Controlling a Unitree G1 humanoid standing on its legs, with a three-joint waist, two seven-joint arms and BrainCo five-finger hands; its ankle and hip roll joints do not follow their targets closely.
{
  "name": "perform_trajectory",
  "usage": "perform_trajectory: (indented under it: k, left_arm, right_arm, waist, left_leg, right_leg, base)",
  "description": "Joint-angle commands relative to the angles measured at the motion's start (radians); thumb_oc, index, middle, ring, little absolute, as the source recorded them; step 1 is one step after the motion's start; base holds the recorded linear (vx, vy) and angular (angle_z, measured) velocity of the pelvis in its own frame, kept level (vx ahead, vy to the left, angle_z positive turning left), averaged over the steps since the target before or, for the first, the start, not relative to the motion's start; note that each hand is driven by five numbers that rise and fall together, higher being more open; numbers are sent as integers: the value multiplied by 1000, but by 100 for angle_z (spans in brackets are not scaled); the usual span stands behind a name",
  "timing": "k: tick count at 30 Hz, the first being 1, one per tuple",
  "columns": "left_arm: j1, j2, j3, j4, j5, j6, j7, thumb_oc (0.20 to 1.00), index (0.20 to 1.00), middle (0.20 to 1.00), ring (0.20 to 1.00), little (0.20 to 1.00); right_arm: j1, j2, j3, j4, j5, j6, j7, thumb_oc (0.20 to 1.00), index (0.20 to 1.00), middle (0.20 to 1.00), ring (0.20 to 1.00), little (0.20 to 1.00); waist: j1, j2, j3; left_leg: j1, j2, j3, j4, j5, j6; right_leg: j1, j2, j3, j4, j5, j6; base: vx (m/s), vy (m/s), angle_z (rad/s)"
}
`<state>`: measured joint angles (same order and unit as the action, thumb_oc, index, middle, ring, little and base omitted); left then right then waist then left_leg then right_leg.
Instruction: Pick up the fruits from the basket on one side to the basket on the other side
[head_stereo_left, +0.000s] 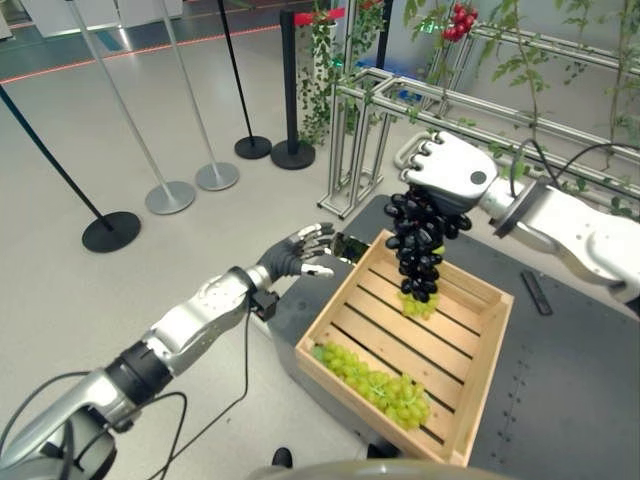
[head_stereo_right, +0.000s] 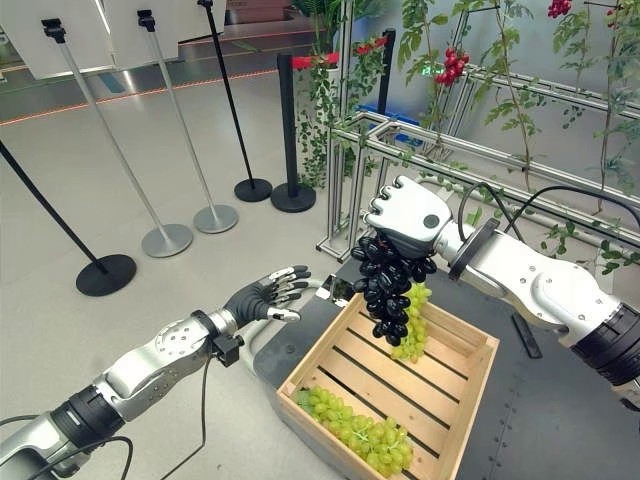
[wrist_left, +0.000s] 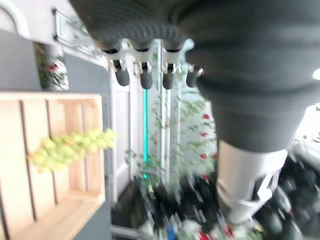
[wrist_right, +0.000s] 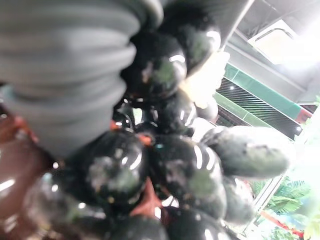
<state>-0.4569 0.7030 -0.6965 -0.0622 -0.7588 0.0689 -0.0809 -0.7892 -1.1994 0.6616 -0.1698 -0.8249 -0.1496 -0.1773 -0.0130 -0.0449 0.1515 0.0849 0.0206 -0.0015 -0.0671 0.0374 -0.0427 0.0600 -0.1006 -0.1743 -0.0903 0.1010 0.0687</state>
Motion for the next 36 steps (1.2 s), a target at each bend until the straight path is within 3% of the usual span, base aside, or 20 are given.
perform_trajectory:
  k: [1,3,11,31,32,33,36]
  left_arm:
    - [-101,-26,-43,6,-24,-60,4,1000,1000,1000,1000,1000]
    - [-157,-93,-92,3,-59,-56,11,1000,1000,1000,1000,1000]
    - [-222,-224,-158,20,-120,-42,17,1000,1000,1000,1000,1000]
    - [-235,-337,-204,69,-198,-23,31,1000,1000,1000,1000,1000]
    - [-233,-342,-208,67,-212,-19,28,385,385,385,385,385]
    - [-231,-344,-210,65,-217,-20,29,200,200,200,200,200]
    - [-222,-352,-217,66,-231,-13,23,200,200,200,200,200]
  right_arm:
    - [-54,-19,-57,-46,26,32,-32,200,200,200,200,200]
    - [-77,-10,-43,-51,28,36,-42,200,200,200,200,200]
    - [-130,9,-5,-60,31,35,-54,200,200,200,200,200]
    - [-199,39,46,-90,26,42,-73,200,200,200,200,200]
    - [-204,40,52,-89,24,42,-77,200,200,200,200,200]
    - [-205,41,53,-89,23,44,-79,200,200,200,200,200]
    - [-211,43,60,-88,22,46,-81,200,200,200,200,200]
  waist:
    - [8,-48,-47]
    - [1,-49,-45]
    - [-14,-48,-41]
    - [-30,-41,-39]
    - [-32,-41,-39]
    - [-32,-41,-39]
    - [-33,-41,-39]
  left_leg:
    - [-37,-4,13,66,-85,2]
    - [-39,-3,13,64,-84,2]
    - [-39,-4,18,66,-86,6]
    - [-46,-3,17,73,-88,5]
    - [-45,-4,18,72,-88,5]
    - [-45,-4,19,71,-88,5]
    - [-44,-4,18,70,-88,6]
  right_leg:
    - [-6,-51,-29,96,-89,99]
    - [-9,-51,-28,95,-88,98]
    - [-14,-51,-16,97,-88,98]
    - [-21,-49,-8,99,-92,94]
    - [-22,-49,-7,99,-91,94]
    - [-22,-49,-6,98,-91,94]
    - [-22,-49,-6,98,-91,93]
  base:
    - [0,0,0]
    - [0,0,0]
    - [0,0,0]
    - [0,-1,0]
    - [38,-5,0]
    - [0,0,0]
    - [0,0,0]
